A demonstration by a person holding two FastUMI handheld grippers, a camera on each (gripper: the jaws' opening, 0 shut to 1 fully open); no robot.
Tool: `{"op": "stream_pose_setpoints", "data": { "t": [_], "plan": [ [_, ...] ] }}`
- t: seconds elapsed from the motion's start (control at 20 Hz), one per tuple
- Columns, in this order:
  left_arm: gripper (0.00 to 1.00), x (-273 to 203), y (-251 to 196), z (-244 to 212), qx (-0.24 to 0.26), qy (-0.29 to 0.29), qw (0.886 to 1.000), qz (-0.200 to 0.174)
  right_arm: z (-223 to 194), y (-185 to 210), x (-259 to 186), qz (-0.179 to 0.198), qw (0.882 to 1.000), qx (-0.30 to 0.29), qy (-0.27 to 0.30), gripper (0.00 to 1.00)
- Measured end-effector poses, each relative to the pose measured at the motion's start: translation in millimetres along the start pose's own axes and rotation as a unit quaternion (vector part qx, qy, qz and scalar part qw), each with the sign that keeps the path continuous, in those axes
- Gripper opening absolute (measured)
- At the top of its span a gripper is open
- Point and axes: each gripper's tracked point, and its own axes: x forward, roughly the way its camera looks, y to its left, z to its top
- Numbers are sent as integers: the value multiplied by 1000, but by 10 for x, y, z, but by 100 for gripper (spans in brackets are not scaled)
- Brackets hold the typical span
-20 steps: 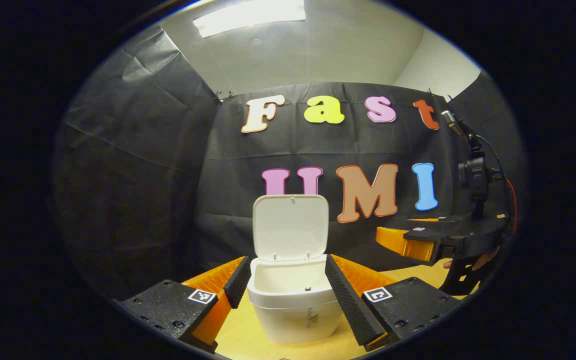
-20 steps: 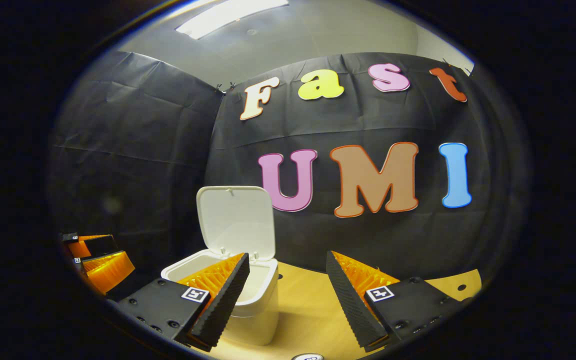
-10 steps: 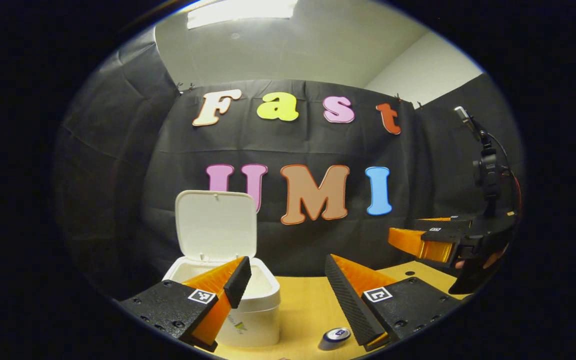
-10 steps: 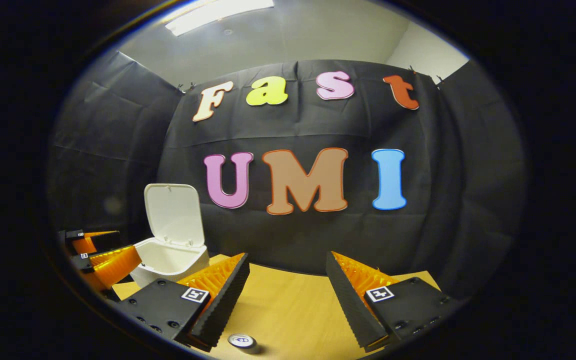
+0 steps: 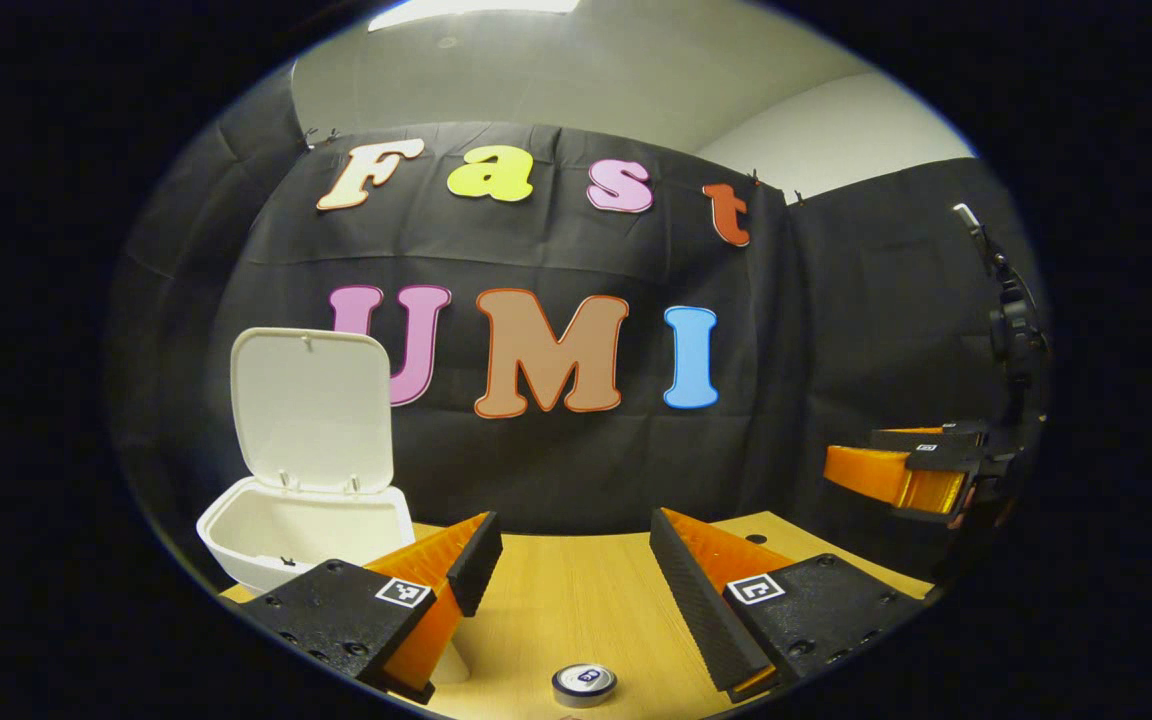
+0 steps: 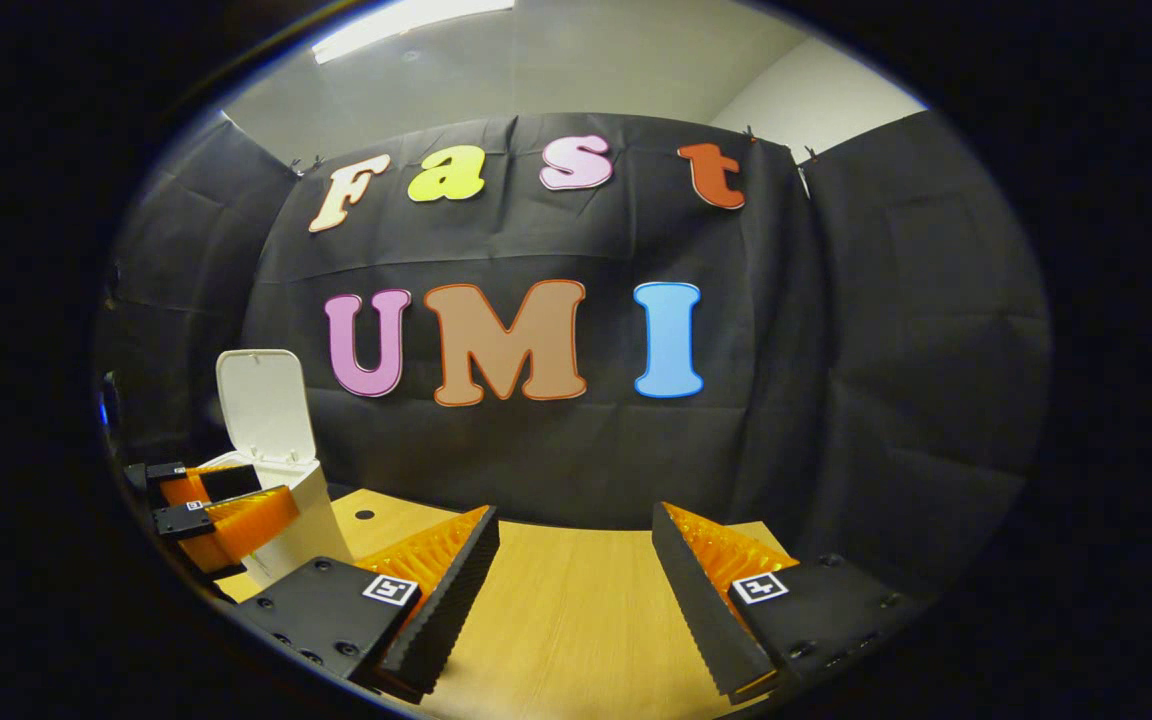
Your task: Press the lid of the desktop garbage bin to open it, pick up the crumpled paper on the desktop and throw it into the bin, then pick up the pop can on the desktop and drop it into the bin, and finally close the garbage bin lid.
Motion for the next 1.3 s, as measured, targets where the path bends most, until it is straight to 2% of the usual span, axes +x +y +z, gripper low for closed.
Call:
{"op": "stream_pose_setpoints", "data": {
  "t": [0.2,0.4,0.85,1.1,1.3],
  "plan": [
    [92,171,-87,-444,-24,54,998,-5,-115,-275,-89,-24,1000,1,11,98],
    [92,240,-55,-961,-49,115,992,9,-267,-476,-147,-41,999,6,28,98],
    [93,172,-43,-1908,-45,212,976,25,-505,-641,-222,-53,997,5,56,98],
    [93,164,-12,-2325,-19,245,969,28,-594,-713,-277,-62,996,-4,69,98],
    [94,114,1,-2716,-5,291,956,28,-647,-833,-367,-79,994,-8,81,98]
  ]
}}
